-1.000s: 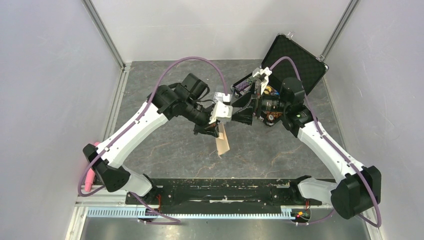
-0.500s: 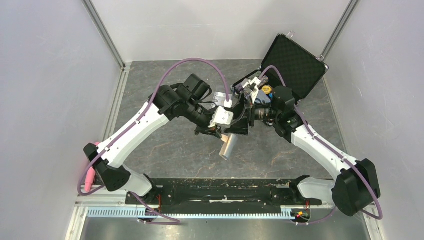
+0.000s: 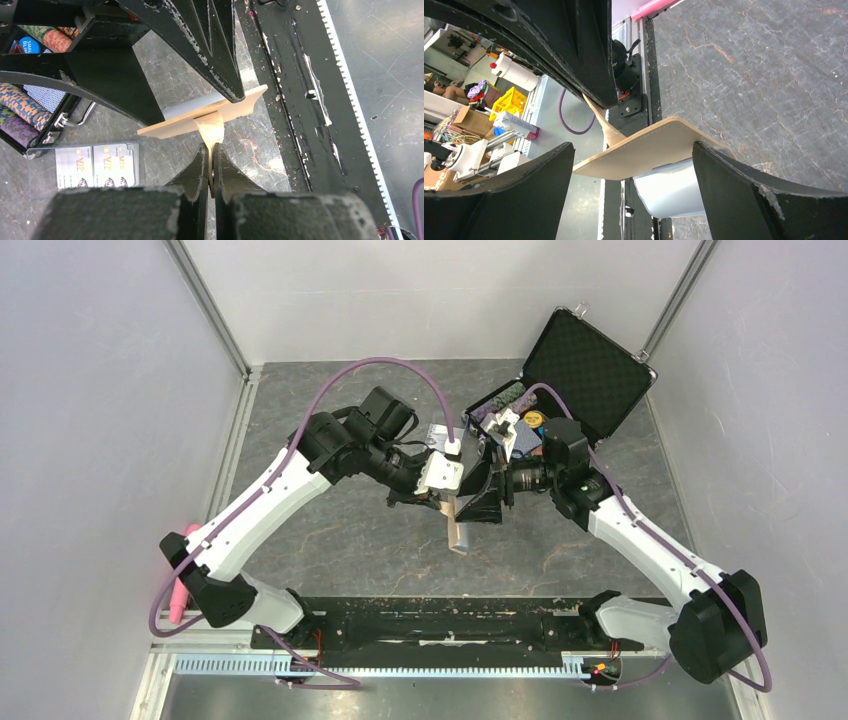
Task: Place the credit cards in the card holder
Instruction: Open the card holder.
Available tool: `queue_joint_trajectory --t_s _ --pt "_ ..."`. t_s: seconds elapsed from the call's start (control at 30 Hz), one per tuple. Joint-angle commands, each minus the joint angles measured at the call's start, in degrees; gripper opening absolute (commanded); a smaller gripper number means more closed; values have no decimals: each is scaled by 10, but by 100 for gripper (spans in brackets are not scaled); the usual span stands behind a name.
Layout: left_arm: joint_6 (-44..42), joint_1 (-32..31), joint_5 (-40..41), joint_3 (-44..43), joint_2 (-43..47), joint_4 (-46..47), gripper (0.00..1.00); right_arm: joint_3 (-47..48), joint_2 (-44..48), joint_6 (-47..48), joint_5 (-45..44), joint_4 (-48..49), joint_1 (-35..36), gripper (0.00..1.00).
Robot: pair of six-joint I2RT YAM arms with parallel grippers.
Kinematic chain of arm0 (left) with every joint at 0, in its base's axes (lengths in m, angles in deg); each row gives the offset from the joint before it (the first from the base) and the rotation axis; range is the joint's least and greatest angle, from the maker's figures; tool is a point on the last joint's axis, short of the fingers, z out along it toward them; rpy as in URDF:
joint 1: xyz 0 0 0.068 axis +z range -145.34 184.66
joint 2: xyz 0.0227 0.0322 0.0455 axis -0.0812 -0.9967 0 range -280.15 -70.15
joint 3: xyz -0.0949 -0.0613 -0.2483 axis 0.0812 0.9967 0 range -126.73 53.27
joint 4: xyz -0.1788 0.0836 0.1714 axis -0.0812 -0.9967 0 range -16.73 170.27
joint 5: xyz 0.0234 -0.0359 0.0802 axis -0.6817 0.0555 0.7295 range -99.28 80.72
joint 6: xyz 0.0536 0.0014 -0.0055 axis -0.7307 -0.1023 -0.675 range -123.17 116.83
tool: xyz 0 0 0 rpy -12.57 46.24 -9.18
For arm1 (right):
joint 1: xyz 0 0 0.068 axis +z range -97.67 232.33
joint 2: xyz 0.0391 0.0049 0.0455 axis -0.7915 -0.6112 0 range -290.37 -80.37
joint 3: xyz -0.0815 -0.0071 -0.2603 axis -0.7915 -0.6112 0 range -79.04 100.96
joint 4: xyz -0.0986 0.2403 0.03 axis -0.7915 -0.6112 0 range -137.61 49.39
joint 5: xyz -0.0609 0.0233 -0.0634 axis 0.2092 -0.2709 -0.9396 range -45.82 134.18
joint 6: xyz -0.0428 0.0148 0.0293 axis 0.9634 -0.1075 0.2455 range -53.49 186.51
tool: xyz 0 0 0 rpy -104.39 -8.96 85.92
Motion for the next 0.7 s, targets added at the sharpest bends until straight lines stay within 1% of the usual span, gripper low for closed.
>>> queue_joint_trajectory --t_s 0.0,0.17,0.3,0.37,0.43,0.53,0.67 --pt "-14 -1 -6 -8 24 18 2 17 20 38 2 -38 2 91" --pt "-27 -1 -34 -7 23 -3 2 62 19 70 -45 -77 0 94" --pt "-28 -4 -63 -1 25 -9 2 98 -1 65 -45 -69 -1 96" --pt "-27 -6 -81 0 25 -9 2 102 -10 49 -31 -48 -1 96" --pt "-24 -8 -92 2 26 -6 2 94 -15 18 -12 -3 1 96" --pt "-16 -10 -98 6 31 6 2 67 -17 -32 8 67 10 96" --pt "-13 -10 -102 6 33 12 2 45 -17 -70 20 120 30 95"
